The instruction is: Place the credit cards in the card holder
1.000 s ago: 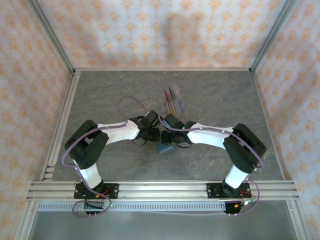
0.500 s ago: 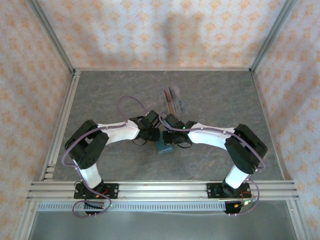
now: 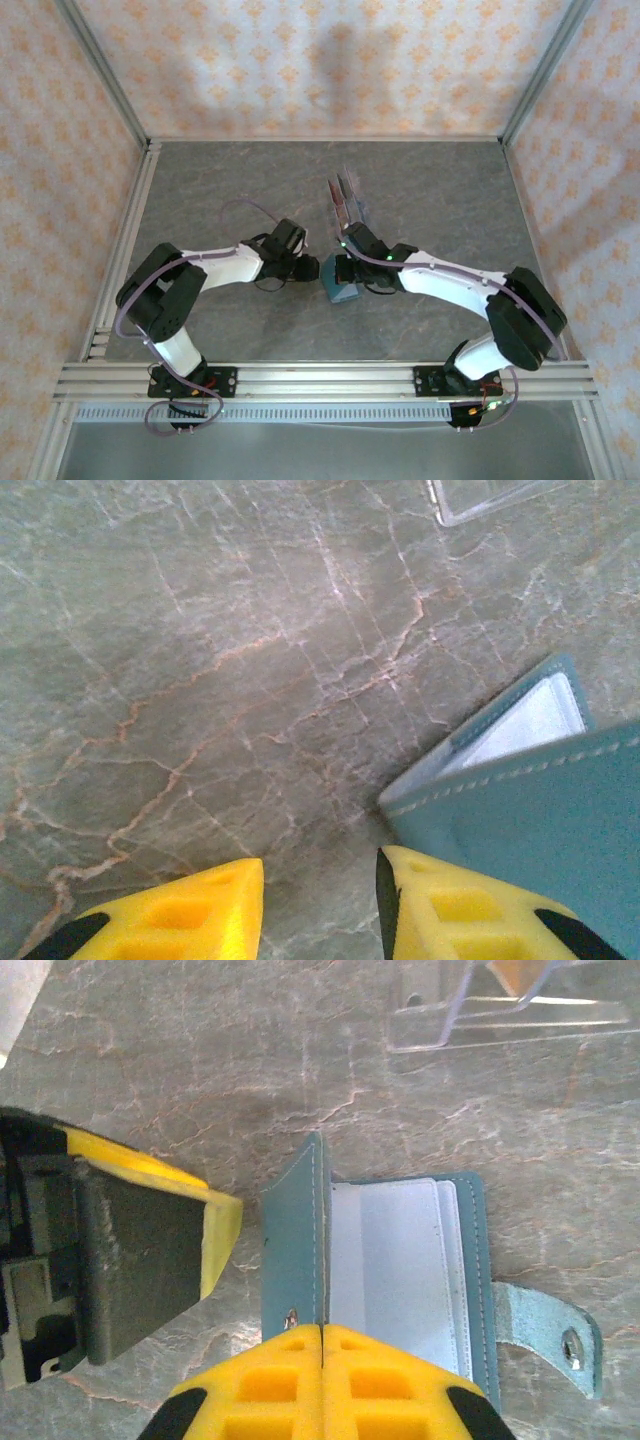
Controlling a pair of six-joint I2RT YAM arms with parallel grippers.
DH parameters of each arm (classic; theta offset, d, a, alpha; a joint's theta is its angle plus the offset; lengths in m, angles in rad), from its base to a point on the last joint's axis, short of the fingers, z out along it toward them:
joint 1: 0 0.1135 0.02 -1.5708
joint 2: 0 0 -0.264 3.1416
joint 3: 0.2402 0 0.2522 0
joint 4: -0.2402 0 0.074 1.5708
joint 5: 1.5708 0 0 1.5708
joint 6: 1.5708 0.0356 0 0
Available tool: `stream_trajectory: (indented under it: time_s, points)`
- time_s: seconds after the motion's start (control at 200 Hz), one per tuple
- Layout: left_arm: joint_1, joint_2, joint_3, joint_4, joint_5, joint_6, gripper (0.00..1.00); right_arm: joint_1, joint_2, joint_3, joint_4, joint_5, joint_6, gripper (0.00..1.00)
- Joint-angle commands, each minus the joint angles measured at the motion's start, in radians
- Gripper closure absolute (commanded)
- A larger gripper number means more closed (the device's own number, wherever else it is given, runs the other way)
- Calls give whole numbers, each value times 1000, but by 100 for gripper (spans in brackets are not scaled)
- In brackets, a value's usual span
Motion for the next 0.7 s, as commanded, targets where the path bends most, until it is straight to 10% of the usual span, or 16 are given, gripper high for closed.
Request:
stream_trajectory:
  time_s: [0.0, 0.43, 0.696]
  points:
    - [-16, 4, -43, 7, 129, -32, 63, 1, -24, -5, -44, 66, -2, 100]
    - [-102, 168, 55, 79, 160, -92, 76, 42, -19, 4, 17, 2, 13, 100]
    - [-114, 208, 45, 151, 175, -155, 76, 48, -4, 4, 83, -78, 32, 78]
